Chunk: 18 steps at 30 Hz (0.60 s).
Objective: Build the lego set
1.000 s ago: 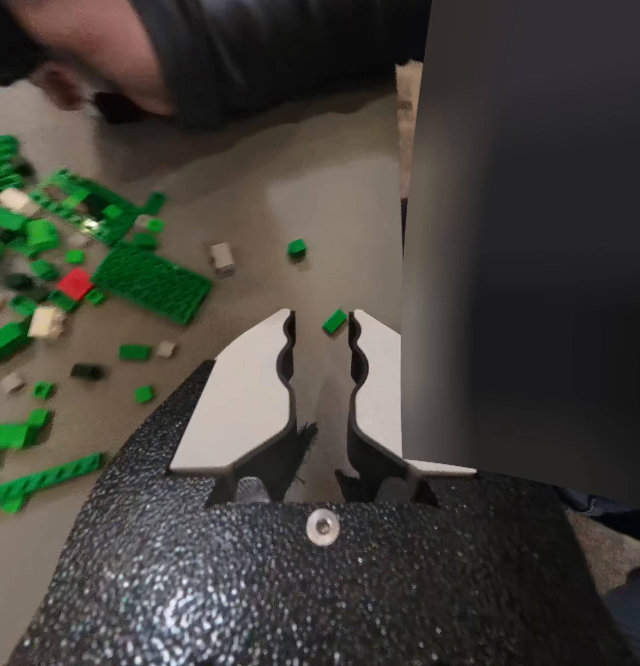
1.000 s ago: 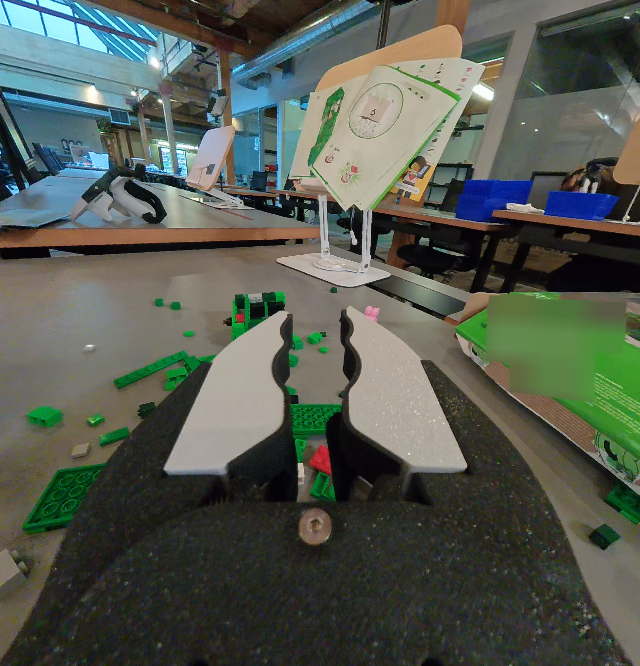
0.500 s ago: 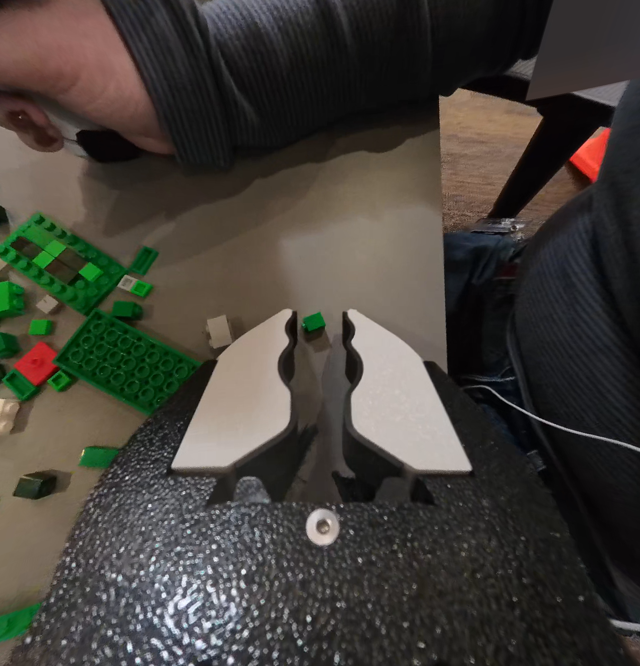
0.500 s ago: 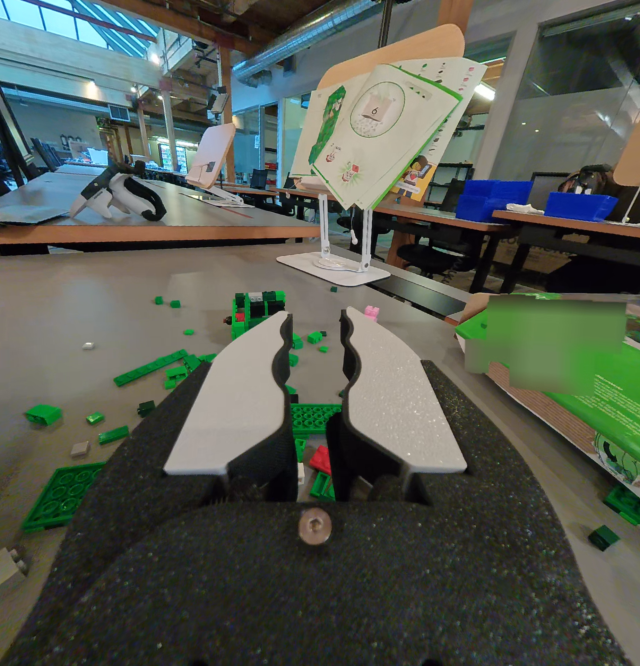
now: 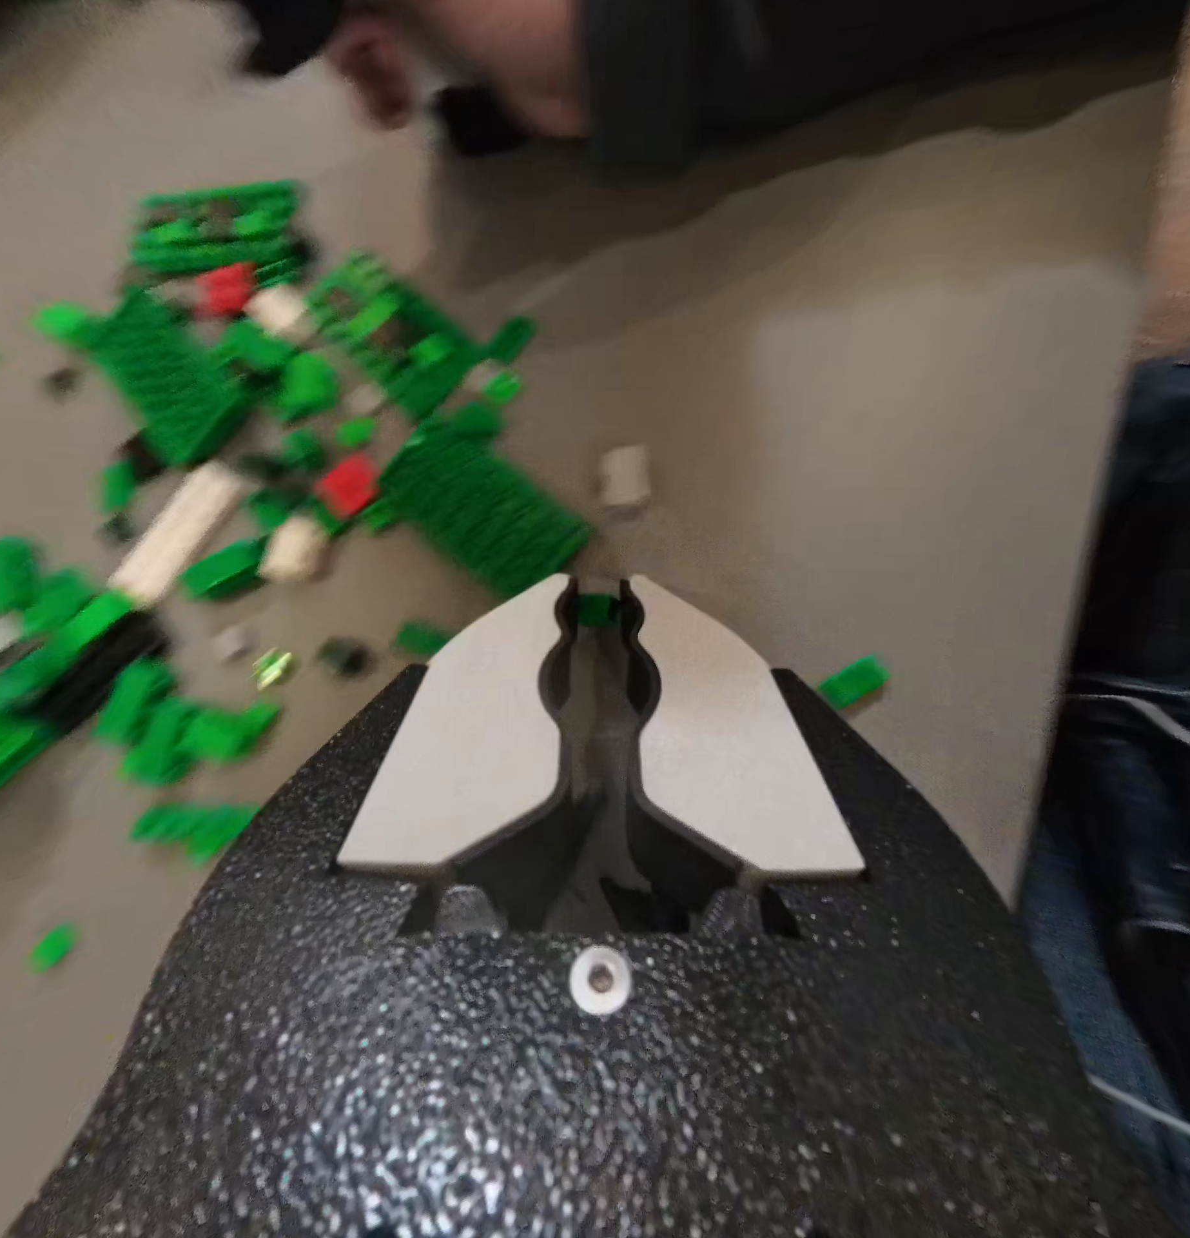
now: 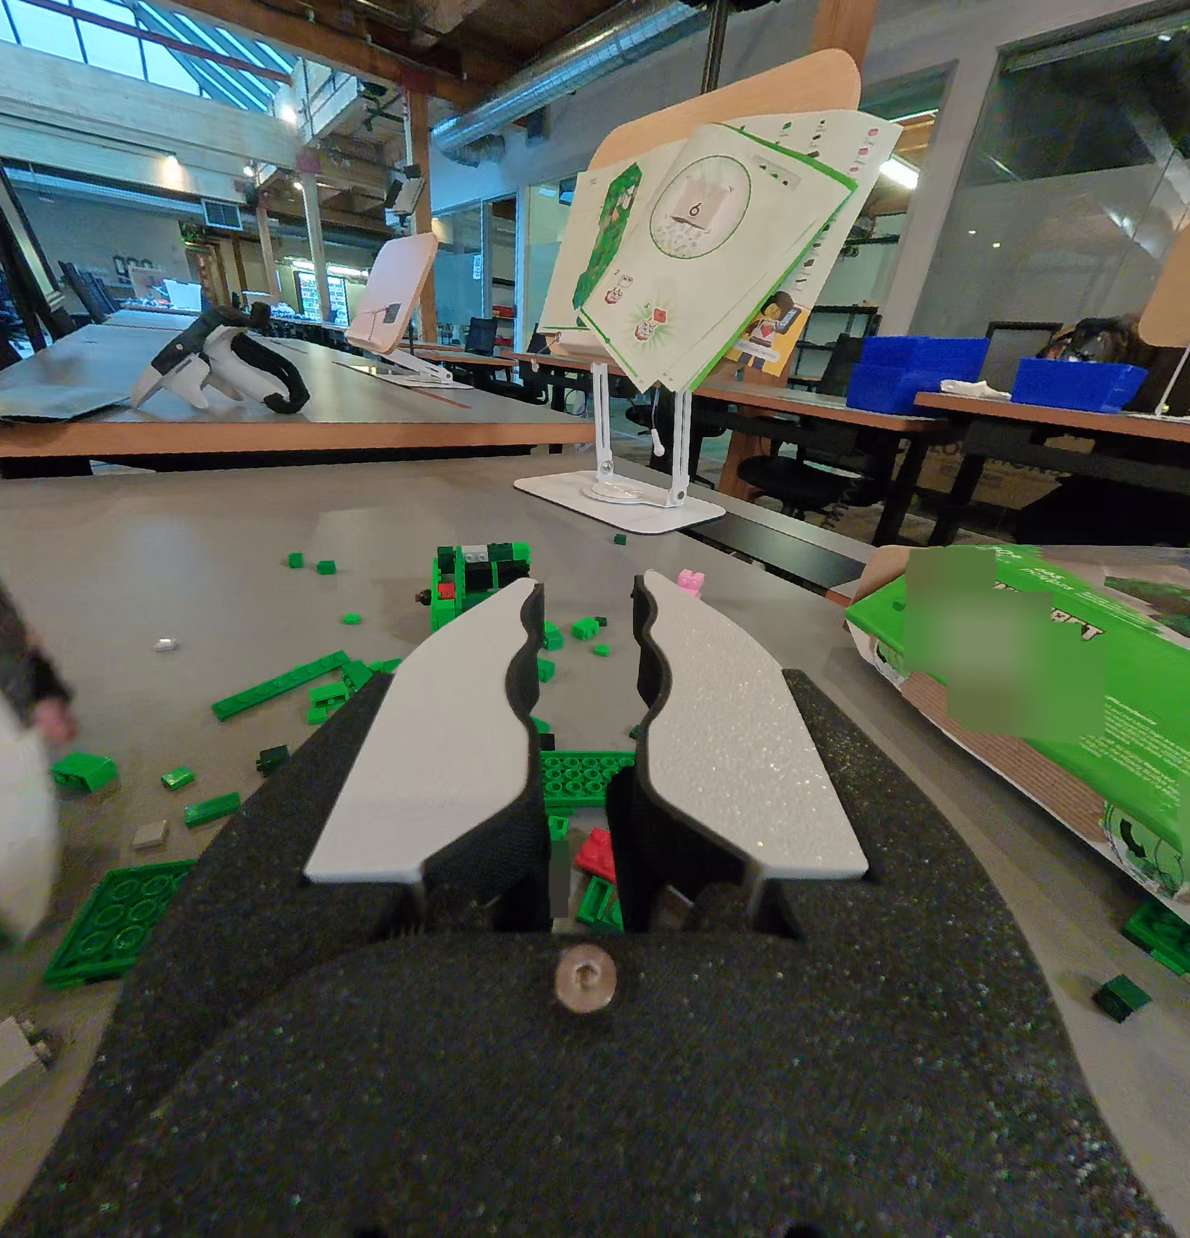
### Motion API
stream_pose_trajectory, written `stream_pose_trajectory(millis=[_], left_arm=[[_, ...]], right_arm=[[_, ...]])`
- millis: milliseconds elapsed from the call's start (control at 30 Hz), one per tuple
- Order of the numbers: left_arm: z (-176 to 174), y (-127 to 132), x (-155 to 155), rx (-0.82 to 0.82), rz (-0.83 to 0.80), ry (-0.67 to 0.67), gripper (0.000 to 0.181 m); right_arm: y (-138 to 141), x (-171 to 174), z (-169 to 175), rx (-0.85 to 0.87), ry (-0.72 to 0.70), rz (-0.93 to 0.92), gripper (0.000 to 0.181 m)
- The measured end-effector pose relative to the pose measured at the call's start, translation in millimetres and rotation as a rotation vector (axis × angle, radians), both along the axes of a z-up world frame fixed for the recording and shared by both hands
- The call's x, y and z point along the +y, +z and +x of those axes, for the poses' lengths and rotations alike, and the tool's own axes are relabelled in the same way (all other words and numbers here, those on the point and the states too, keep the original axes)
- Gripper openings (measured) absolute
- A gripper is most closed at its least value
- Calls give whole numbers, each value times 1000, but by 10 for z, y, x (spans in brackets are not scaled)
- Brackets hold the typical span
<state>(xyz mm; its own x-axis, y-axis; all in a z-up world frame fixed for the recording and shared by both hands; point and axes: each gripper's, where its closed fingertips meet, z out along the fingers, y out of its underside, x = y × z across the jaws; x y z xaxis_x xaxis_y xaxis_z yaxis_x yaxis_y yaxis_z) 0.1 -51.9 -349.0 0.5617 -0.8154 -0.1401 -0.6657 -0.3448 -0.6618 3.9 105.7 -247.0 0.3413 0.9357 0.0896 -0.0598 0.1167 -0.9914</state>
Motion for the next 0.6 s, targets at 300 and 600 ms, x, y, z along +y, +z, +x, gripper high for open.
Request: stream_pose_trajectory(millis=[300,600], left_arm=[[-2231,224,324,160,240,827,11],[-2485,100,299,205,186,931,49]], right_arm=[[-12,-4,-16,-15,0,6,24],[-6,-1,-10,-11,-1,5,24]])
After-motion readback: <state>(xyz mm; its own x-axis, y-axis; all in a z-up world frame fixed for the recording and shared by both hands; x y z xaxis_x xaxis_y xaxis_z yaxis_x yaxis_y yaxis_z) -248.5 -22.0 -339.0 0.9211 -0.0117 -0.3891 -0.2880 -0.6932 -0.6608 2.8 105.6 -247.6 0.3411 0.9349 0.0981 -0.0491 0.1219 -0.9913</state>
